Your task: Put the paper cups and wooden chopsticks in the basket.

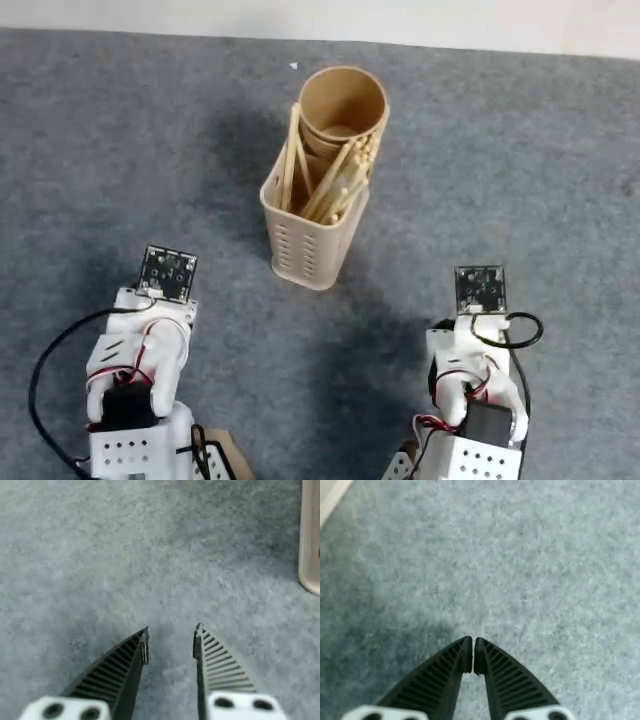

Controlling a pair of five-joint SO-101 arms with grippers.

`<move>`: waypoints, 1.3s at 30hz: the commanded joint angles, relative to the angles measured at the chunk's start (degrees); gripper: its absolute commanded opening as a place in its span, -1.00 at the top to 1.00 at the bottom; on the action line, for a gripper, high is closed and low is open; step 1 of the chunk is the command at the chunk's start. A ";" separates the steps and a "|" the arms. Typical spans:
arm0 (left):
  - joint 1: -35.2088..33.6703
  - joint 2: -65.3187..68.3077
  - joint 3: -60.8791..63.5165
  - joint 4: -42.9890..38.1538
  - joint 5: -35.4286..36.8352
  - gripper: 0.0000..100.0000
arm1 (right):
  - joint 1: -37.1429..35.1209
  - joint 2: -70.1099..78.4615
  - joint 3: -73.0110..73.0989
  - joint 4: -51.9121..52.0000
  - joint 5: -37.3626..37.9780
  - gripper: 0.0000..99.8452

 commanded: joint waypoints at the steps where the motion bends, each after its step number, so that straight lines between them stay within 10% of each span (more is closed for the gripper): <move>1: -0.22 -0.40 1.10 3.34 -0.44 0.68 | 0.13 -0.66 7.25 2.07 0.88 0.94; 8: -0.22 -0.48 1.10 21.54 -0.44 0.68 | 0.13 -0.66 7.16 7.69 0.88 0.94; 39: -0.04 -0.40 1.10 21.01 -0.53 0.68 | 0.13 -0.66 7.16 7.69 0.88 0.94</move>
